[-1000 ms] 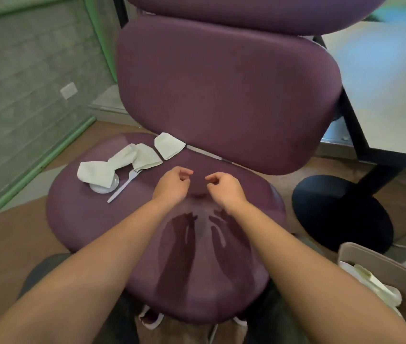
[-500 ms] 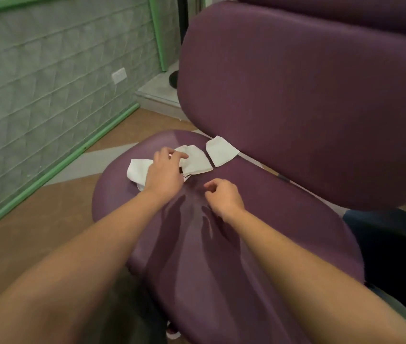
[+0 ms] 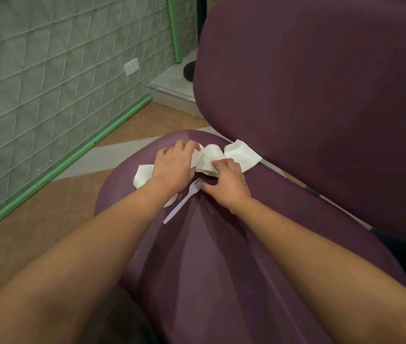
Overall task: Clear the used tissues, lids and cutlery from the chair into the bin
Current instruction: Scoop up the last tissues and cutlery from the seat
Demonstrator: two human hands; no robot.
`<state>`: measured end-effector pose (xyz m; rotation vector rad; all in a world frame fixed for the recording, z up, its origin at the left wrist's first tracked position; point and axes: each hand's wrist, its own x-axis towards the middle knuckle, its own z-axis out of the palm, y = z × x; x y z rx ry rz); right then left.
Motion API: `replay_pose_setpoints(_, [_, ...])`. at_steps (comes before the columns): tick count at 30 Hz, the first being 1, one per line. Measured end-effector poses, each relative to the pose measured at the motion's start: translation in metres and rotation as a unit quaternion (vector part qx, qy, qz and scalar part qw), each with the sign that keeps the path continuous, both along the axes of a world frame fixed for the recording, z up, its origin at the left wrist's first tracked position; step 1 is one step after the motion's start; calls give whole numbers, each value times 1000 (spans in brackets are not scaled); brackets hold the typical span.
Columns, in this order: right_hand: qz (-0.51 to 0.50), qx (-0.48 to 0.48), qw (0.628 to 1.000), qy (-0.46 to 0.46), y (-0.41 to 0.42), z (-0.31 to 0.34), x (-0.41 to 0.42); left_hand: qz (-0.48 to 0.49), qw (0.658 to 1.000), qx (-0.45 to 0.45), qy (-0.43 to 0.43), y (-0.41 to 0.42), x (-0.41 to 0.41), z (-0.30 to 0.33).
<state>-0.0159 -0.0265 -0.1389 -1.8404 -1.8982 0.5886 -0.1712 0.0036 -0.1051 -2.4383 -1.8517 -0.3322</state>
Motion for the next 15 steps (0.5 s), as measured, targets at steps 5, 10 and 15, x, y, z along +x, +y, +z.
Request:
replay_pose_setpoints(5, [-49,23,998,-37,11,-7,-16,29,996,-22,-78,5,-7,7])
replay_pose_setpoints(10, [-56,38,989,-131,25,-1,-20,49,986,-7,-161,3,-8,20])
replay_pose_setpoints(15, [-53,31,995,-76,29,14,-14,47,958,-25,-281,0,-9,36])
